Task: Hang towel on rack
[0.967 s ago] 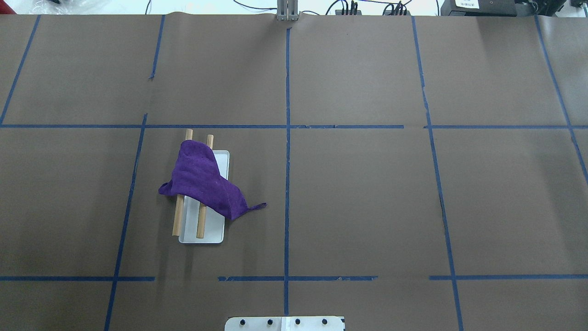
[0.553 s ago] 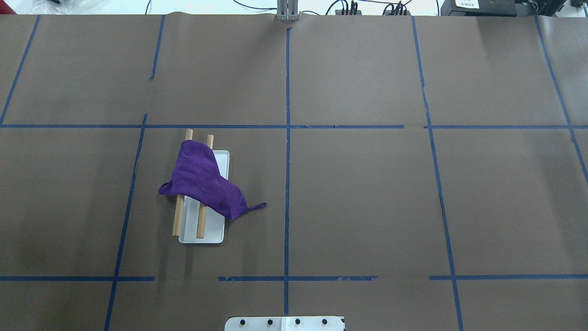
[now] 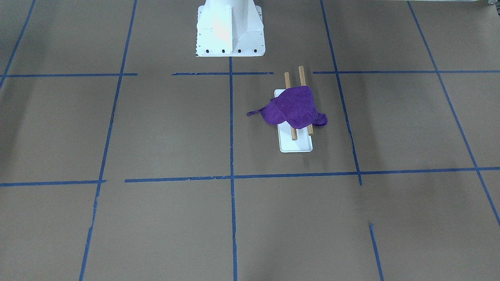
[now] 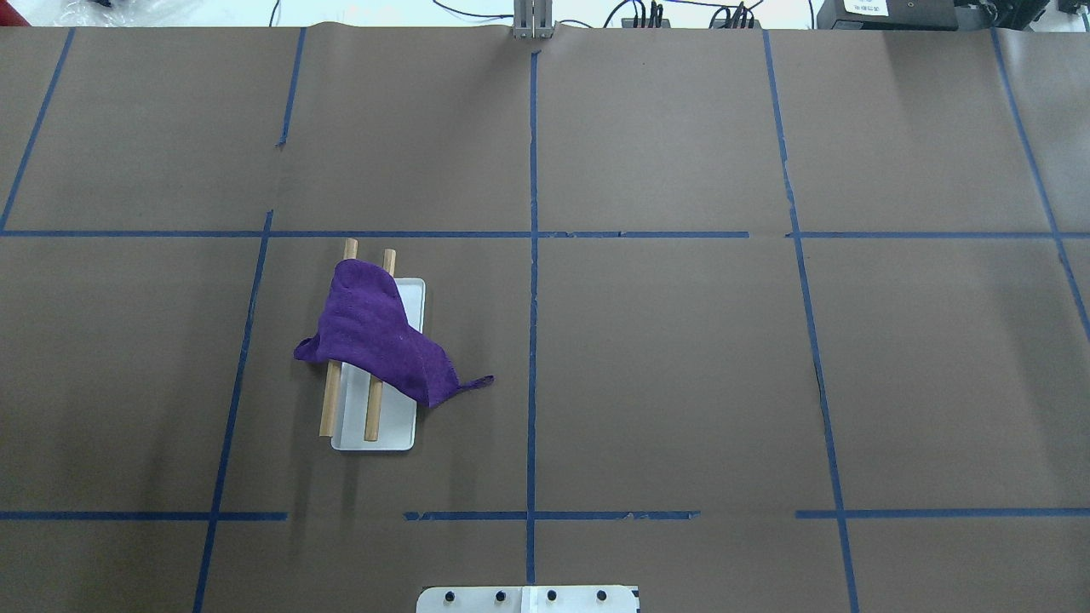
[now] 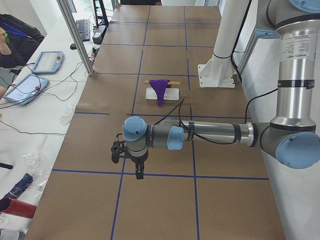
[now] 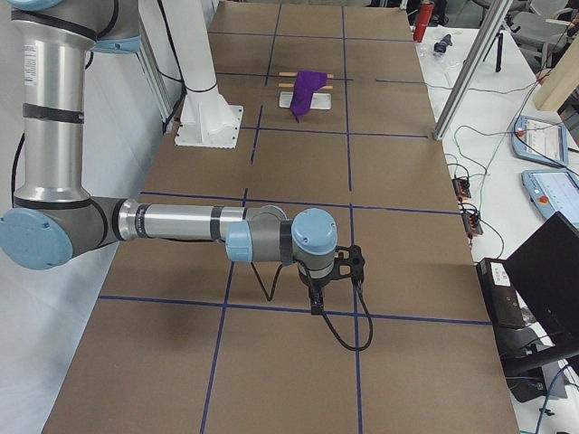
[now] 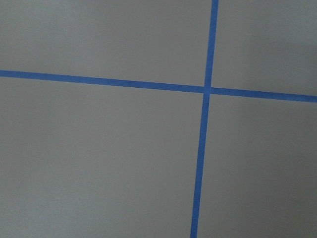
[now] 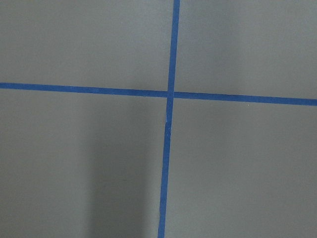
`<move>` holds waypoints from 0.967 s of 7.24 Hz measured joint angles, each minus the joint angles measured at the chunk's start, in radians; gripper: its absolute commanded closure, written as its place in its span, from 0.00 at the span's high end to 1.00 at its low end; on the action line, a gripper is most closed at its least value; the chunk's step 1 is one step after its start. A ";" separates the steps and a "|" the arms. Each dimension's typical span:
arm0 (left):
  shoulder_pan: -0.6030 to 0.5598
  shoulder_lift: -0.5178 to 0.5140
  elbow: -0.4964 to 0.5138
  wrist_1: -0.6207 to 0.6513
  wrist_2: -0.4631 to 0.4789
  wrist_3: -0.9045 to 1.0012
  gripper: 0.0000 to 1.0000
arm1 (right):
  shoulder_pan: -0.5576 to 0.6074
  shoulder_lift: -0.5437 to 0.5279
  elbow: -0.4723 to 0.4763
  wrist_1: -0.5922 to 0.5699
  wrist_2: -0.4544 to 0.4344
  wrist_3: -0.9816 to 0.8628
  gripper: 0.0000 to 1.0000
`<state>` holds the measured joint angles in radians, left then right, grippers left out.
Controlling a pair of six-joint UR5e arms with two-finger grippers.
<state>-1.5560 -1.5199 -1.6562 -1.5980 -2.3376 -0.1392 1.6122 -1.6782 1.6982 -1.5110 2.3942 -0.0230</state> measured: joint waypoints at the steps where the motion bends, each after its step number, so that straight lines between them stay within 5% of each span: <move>1: 0.000 0.002 -0.002 0.001 0.000 0.000 1.00 | 0.000 0.000 0.000 0.000 -0.001 0.000 1.00; 7: -0.009 0.013 -0.022 0.015 0.001 0.001 1.00 | 0.000 0.000 0.000 0.002 -0.002 0.000 1.00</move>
<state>-1.5648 -1.5064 -1.6778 -1.5833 -2.3363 -0.1381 1.6122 -1.6782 1.6981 -1.5094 2.3923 -0.0230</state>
